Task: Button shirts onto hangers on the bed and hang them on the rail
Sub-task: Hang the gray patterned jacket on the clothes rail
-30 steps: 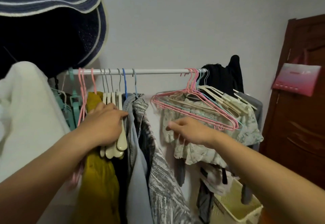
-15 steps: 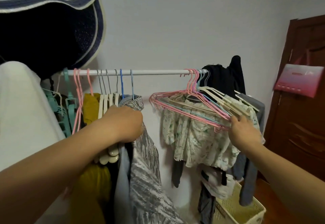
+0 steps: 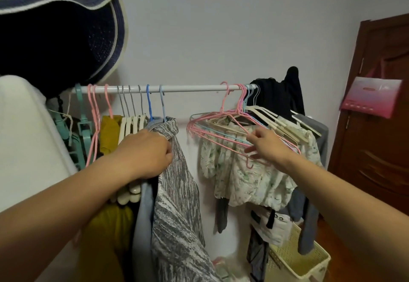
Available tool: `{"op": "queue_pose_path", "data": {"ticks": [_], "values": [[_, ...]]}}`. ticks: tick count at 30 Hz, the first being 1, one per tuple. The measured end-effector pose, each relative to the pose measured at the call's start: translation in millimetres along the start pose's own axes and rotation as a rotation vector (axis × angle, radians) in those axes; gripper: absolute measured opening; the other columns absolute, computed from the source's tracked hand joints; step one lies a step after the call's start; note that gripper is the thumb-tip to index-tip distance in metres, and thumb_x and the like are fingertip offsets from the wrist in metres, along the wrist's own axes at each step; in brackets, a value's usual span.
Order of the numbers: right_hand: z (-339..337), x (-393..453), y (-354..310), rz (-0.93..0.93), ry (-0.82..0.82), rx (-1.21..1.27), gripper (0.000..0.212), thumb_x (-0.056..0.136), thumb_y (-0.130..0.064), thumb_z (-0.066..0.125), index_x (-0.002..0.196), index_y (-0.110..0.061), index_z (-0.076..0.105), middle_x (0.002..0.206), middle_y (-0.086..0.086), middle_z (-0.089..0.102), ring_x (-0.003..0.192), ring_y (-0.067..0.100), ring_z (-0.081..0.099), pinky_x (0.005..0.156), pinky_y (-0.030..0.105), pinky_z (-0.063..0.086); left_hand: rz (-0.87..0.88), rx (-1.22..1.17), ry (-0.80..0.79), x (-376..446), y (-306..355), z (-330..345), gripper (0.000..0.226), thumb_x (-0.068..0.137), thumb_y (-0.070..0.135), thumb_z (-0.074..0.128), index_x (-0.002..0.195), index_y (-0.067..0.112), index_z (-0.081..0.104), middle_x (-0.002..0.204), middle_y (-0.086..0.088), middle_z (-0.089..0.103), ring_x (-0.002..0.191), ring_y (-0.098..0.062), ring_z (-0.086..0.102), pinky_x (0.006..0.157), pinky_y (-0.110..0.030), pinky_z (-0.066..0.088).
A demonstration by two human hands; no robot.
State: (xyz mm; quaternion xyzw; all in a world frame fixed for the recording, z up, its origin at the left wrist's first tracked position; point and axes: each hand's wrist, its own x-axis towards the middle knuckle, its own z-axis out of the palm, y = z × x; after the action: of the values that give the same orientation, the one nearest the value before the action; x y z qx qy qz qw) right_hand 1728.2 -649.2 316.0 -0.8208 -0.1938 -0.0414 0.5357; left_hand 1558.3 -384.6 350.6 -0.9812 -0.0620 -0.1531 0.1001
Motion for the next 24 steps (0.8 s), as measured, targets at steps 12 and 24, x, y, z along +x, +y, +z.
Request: {"op": "queue_pose_path", "data": {"ticks": [12,24], "values": [[-74.7,-104.2,-38.0,0.031,0.130,0.066,0.028,0.104,-0.024,0.051,0.111,0.003,0.054,0.109,0.013,0.069,0.088,0.022,0.075,0.079,0.061,0.059,0.114,-0.122,0.102,-7.1,96.9,-45.6,0.026,0.098,0.043,0.050,0.109,0.029,0.070,0.114,-0.002,0.064,0.101,-0.027,0.061,0.090,-0.041,0.050],[-177.6,-495.5,165.5,0.713,0.686,0.423,0.027,0.105,-0.028,0.053,0.111,-0.003,0.058,0.103,0.010,0.072,0.087,0.030,0.076,0.083,0.056,0.060,0.751,-0.885,-0.410,-129.4,475.4,46.9,0.016,0.100,0.028,0.059,0.093,0.029,0.073,0.100,0.012,0.070,0.093,-0.012,0.064,0.077,-0.028,0.046]]}}
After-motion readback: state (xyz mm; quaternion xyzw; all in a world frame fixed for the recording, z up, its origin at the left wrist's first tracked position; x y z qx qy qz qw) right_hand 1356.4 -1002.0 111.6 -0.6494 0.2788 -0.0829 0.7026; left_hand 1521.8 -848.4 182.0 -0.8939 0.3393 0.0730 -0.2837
